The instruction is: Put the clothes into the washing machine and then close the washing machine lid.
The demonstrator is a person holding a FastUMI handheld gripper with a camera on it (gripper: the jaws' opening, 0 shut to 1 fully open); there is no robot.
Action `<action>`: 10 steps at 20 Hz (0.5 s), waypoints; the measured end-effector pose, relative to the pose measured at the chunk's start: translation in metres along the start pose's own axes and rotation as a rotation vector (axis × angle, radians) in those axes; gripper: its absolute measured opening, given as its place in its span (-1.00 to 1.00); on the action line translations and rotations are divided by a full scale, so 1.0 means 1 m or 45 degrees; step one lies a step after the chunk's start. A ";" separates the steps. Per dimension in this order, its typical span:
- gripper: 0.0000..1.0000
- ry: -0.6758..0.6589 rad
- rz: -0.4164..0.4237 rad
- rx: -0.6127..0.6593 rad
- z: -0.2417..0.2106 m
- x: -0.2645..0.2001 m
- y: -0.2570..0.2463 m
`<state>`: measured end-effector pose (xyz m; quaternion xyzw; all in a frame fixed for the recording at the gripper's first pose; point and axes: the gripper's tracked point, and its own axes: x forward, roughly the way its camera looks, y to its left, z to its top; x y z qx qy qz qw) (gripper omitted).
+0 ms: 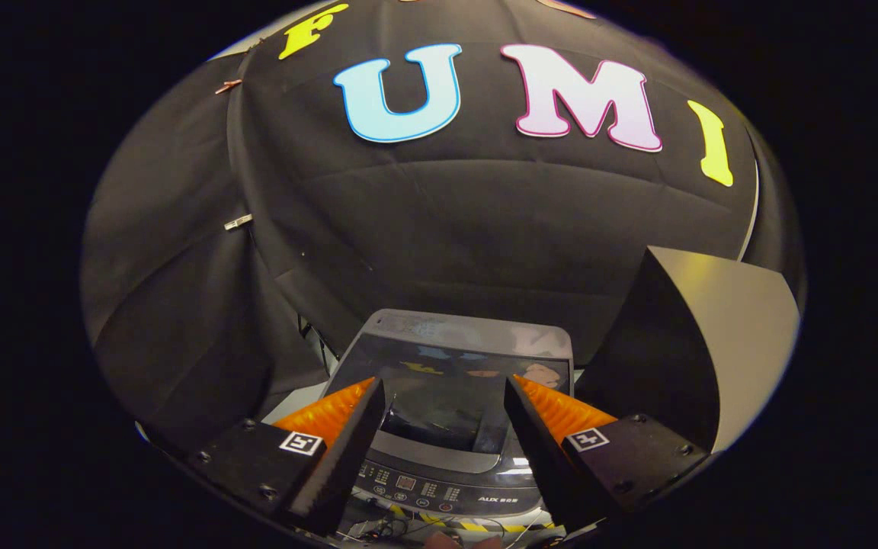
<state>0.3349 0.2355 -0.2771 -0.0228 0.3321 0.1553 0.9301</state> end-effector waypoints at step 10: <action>0.99 -0.357 0.036 0.093 0.041 -0.096 0.000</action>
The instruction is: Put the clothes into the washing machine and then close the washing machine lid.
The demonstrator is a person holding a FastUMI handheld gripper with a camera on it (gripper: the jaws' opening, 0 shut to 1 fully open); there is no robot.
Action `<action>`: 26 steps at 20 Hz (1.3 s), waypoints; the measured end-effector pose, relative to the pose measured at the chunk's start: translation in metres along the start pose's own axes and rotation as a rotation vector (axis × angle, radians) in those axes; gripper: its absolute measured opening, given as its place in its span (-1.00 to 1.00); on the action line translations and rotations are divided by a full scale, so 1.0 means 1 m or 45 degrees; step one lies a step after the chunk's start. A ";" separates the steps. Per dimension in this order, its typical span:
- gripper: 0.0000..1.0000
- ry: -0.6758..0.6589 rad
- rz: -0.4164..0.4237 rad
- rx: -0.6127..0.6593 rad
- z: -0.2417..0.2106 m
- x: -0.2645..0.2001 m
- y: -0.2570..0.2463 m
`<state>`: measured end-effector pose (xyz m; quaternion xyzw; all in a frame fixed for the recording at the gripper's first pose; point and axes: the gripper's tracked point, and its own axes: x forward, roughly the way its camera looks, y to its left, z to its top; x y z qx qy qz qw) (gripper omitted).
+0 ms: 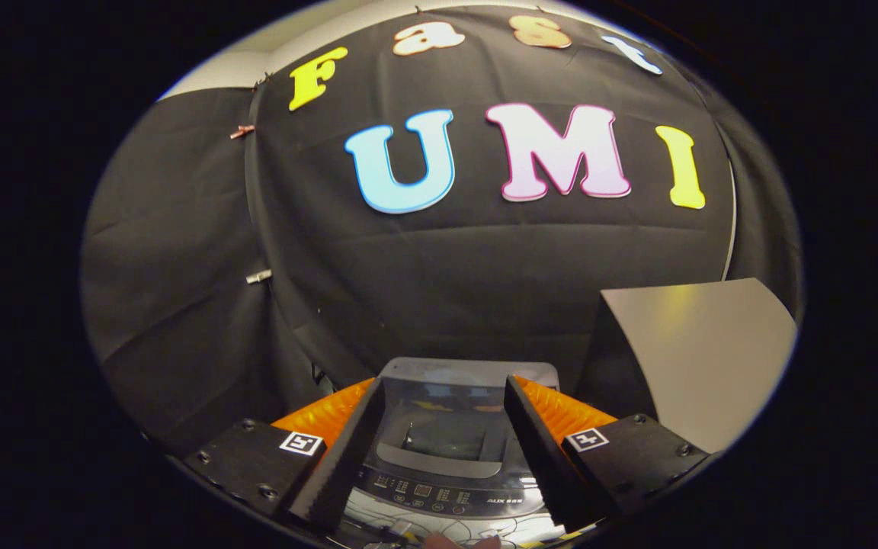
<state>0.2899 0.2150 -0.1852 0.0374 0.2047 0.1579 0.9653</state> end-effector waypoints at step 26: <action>0.98 -0.440 -0.258 -0.194 0.028 -0.267 -0.091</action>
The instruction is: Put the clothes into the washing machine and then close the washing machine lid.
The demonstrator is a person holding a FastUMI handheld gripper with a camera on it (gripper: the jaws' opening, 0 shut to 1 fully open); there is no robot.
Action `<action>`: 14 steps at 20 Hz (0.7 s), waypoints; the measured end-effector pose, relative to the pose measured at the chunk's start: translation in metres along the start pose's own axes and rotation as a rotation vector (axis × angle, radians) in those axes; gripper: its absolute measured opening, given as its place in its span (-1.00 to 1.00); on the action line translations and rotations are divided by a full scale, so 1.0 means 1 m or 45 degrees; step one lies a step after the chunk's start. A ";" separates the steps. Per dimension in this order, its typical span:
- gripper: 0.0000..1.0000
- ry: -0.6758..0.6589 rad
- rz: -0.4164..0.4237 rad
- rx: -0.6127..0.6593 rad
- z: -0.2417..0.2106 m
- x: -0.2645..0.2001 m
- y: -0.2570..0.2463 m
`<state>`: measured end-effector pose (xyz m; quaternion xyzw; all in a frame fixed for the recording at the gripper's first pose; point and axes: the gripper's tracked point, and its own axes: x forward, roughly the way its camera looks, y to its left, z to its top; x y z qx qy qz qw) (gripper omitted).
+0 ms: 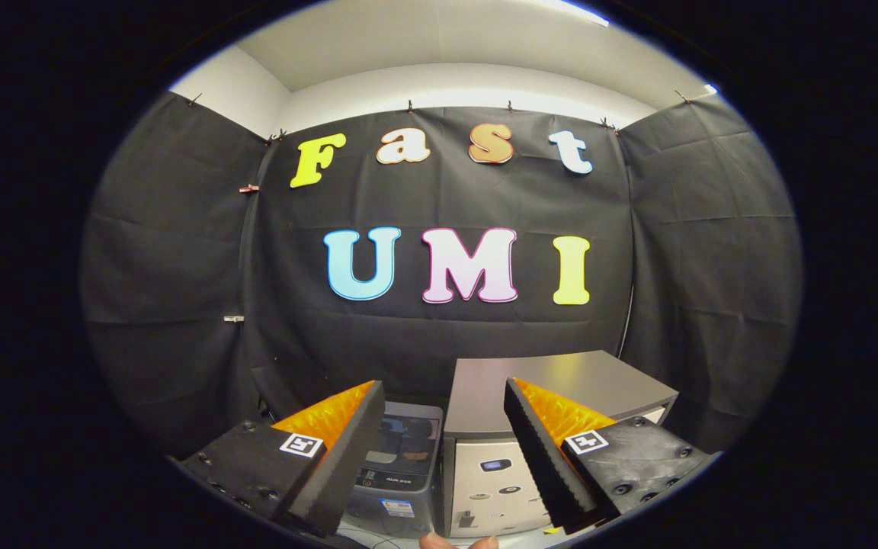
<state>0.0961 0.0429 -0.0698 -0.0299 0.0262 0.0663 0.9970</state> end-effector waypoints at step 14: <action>0.99 0.034 -0.065 0.006 -0.009 -0.003 -0.017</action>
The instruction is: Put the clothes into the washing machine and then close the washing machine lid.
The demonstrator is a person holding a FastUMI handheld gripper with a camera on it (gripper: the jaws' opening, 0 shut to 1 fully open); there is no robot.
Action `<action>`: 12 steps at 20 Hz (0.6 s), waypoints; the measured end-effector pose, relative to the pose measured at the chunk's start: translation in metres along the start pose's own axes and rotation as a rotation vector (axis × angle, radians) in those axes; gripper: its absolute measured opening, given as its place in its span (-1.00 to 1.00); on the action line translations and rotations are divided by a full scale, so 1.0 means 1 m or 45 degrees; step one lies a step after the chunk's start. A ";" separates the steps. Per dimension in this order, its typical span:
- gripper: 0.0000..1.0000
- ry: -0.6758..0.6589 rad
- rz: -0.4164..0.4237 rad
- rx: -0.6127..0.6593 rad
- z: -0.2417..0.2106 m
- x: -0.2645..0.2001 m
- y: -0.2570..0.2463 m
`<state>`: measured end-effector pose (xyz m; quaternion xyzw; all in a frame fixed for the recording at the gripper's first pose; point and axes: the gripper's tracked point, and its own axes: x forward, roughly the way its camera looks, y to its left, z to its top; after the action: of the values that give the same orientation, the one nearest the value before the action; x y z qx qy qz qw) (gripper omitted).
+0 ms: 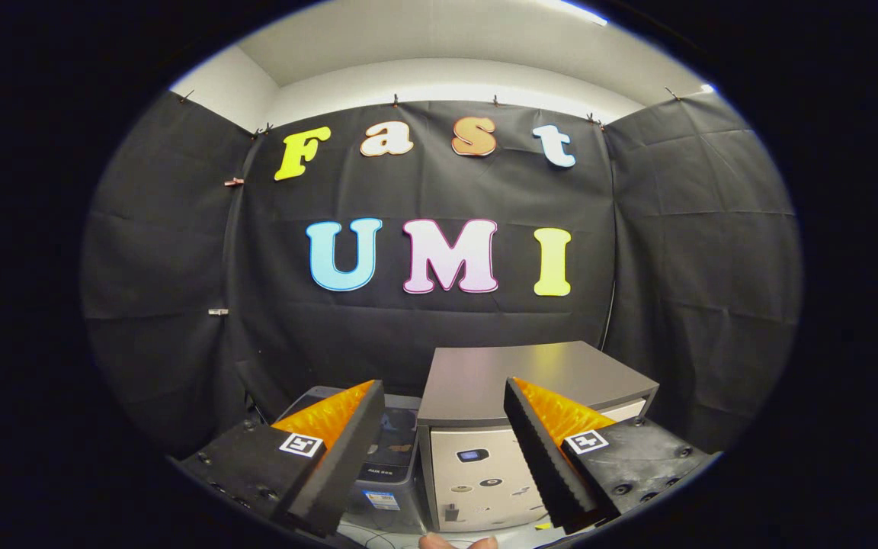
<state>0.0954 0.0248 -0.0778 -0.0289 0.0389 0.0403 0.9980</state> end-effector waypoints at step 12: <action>0.99 -0.011 -0.016 -0.034 0.005 -0.003 0.004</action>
<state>0.0930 0.0287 -0.0724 -0.0421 0.0337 0.0347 0.9979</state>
